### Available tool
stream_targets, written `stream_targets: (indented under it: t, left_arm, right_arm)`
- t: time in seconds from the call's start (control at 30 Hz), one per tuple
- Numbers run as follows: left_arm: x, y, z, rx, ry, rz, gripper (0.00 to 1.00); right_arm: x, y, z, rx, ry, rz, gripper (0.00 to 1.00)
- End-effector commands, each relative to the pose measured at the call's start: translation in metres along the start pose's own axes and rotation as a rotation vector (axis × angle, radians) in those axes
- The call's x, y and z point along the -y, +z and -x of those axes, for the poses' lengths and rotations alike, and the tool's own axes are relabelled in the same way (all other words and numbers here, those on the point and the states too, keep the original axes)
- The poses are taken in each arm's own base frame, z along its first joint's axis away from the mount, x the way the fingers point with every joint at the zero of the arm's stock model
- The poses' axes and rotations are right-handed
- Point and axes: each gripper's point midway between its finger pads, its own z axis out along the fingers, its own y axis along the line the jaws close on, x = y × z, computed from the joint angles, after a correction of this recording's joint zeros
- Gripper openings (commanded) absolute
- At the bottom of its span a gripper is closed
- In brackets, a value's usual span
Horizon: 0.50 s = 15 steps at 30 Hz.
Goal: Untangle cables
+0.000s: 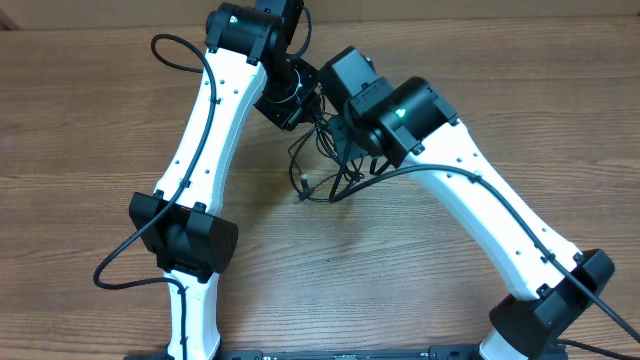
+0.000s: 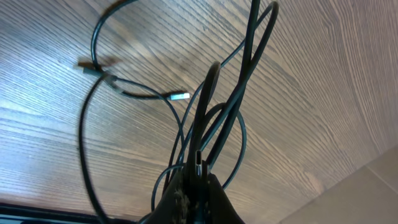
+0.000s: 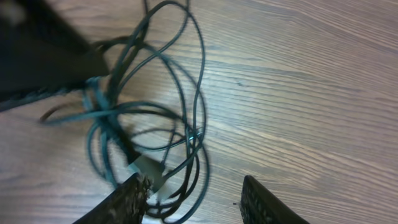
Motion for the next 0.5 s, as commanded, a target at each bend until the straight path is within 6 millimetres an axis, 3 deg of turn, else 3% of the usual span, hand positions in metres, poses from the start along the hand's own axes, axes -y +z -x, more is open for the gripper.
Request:
stream_targets:
  t: [0.0,0.2,0.47]
  left_arm:
    - [-0.001,-0.002,0.004,0.027,-0.018,0.006,0.04]
    - [-0.002,-0.001,0.007,0.043,-0.017,0.015,0.04]
    - [0.001,-0.001,-0.001,-0.001,0.001,-0.003,0.04]
  right_arm:
    - [-0.025,0.002,-0.010,-0.018,-0.085,0.041,0.47]
    - [-0.053,0.013,-0.031,-0.045,-0.223,0.069,0.47]
    - [-0.056,0.031,-0.032,-0.026,-0.231,0.041,0.49]
